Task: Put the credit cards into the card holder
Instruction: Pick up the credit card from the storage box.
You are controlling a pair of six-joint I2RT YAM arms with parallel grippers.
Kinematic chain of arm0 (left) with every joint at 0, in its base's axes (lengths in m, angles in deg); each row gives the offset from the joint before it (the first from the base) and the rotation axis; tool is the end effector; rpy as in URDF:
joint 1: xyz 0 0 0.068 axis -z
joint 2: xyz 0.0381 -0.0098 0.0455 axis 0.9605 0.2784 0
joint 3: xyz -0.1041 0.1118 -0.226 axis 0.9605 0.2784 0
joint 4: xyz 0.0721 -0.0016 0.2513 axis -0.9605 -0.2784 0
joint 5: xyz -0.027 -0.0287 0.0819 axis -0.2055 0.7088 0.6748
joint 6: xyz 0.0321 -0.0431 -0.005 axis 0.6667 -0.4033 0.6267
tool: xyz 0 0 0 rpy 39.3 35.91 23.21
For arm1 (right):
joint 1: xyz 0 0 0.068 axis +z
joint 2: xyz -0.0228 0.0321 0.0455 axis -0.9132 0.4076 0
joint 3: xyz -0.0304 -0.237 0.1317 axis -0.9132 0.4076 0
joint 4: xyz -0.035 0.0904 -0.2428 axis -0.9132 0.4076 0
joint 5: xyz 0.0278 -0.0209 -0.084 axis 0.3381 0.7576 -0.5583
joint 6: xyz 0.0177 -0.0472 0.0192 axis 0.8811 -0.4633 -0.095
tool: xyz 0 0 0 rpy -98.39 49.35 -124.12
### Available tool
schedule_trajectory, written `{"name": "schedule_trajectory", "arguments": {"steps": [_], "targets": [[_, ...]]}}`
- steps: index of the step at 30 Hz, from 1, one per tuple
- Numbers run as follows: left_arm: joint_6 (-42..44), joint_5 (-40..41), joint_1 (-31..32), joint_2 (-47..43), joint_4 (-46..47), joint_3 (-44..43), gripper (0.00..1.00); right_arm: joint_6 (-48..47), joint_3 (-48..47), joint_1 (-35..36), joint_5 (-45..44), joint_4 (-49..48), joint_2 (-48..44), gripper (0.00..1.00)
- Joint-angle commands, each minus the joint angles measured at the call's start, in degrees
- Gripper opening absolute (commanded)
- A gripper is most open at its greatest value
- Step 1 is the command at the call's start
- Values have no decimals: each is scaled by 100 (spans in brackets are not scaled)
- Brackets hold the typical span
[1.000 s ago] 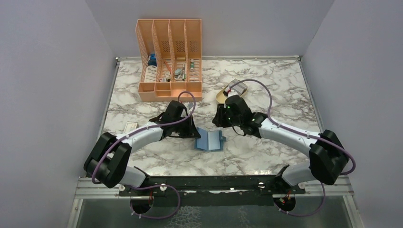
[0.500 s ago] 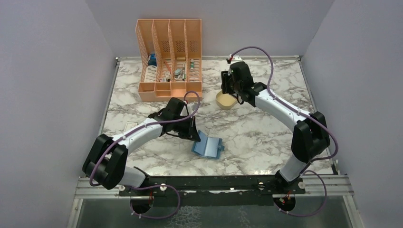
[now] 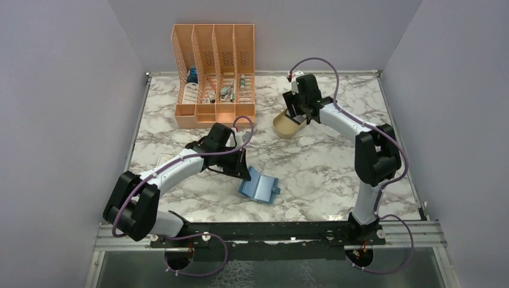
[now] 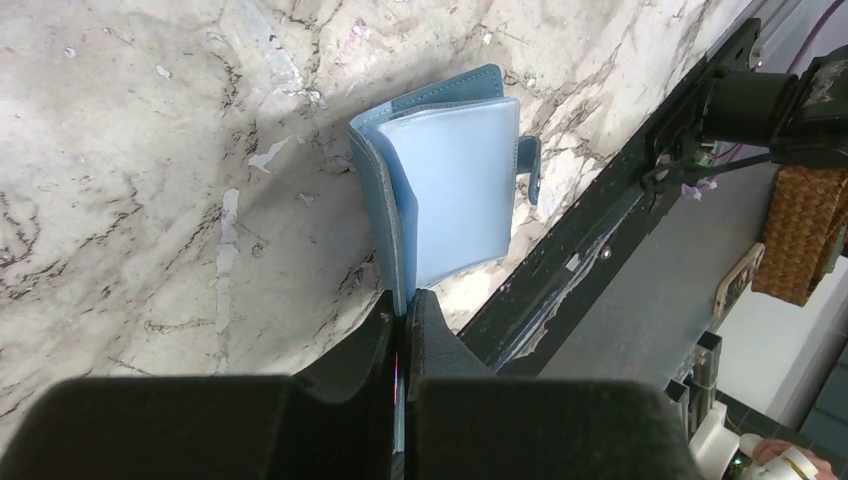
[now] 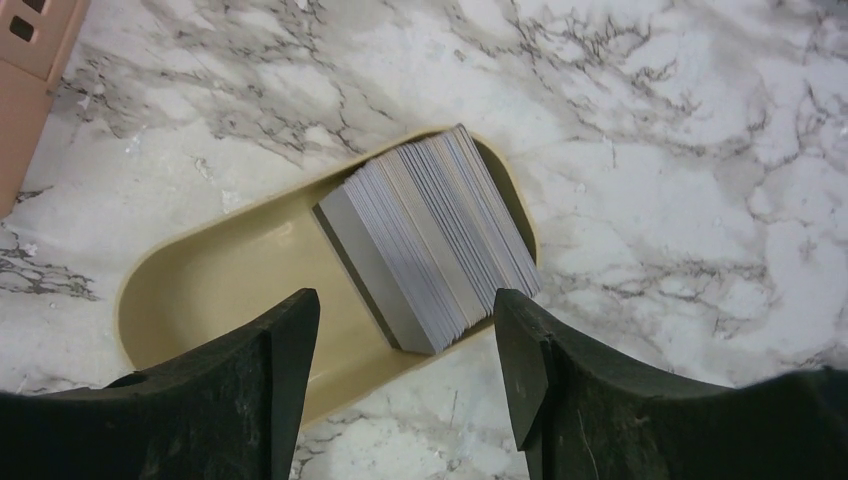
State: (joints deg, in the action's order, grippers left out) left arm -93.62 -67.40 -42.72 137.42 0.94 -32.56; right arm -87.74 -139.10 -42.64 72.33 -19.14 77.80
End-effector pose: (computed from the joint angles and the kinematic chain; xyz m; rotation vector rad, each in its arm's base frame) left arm 0.2134 -0.1532 0.2011 0.4603 2.6450 -1.1280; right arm 0.3932 0.1619 0.2332 -0.4513 2.2687 -0.0545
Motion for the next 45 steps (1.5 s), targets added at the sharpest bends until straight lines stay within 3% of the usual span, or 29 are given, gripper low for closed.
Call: {"name": "schedule_trajectory", "arguments": {"steps": [1, 20, 31, 35, 45], "targets": [[116, -168, -37, -214, -54, 12, 0, -620, -531, 43, -54, 79, 354, 64], [55, -245, -52, -183, -22, 41, 0, -1194, -513, 76, -63, -161, 748, 63], [55, -184, -60, -219, -21, 40, 0, -1328, -583, 121, -949, -188, 1107, 63], [55, -163, -60, -241, -23, 39, 0, -1313, -521, 121, -1399, -331, 1062, 59], [44, -165, -81, -283, -25, 52, 0, -1303, -516, 130, -1277, -387, 900, 52]]}}
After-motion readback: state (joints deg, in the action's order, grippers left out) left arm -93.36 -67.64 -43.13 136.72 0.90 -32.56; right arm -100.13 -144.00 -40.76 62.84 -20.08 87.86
